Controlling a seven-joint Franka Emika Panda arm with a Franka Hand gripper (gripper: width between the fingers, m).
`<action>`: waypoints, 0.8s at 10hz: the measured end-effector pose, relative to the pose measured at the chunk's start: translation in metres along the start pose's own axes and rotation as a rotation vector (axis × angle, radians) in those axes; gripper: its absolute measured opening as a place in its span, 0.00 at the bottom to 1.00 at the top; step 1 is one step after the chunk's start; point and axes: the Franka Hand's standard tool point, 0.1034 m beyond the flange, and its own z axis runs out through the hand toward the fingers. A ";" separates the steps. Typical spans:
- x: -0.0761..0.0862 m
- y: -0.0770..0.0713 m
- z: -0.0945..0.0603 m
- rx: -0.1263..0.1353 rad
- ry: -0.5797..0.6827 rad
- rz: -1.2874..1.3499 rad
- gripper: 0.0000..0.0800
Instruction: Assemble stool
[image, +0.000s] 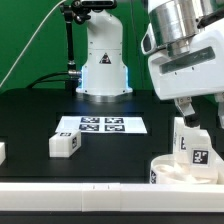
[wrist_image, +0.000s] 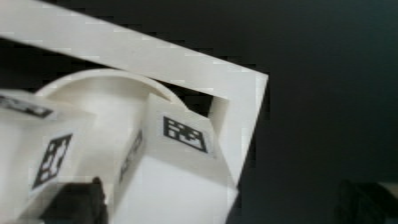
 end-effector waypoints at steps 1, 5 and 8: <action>-0.004 0.002 0.001 -0.030 -0.008 -0.141 0.81; -0.007 -0.003 -0.007 -0.128 -0.060 -0.729 0.81; 0.001 -0.002 -0.007 -0.113 -0.068 -0.870 0.81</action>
Offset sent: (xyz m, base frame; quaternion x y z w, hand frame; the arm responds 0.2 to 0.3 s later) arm 0.0039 -0.0024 0.0055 -0.0788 -0.0258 -0.3485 0.9336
